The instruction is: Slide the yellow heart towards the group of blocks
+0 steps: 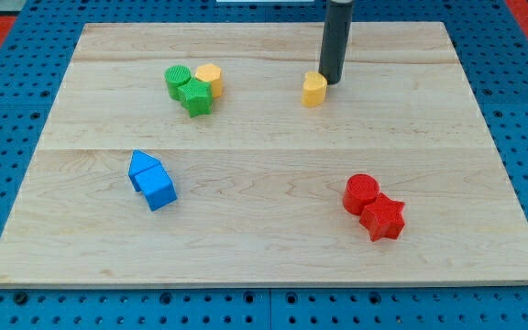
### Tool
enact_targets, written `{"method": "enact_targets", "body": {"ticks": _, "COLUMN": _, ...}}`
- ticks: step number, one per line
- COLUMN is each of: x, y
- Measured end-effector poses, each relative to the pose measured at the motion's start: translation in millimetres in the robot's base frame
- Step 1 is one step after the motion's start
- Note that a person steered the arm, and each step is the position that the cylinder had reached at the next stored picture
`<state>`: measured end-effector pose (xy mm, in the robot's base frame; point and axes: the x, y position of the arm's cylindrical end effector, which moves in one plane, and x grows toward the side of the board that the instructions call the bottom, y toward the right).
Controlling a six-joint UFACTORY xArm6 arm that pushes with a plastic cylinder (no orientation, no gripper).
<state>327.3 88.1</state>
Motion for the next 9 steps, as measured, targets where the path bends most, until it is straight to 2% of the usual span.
{"method": "enact_targets", "body": {"ticks": 2, "x": 49.7, "y": -4.4}}
{"method": "enact_targets", "body": {"ticks": 5, "x": 29.4, "y": 7.2}}
{"method": "enact_targets", "body": {"ticks": 7, "x": 29.3, "y": -58.7}}
{"method": "enact_targets", "body": {"ticks": 9, "x": 18.2, "y": -78.7}}
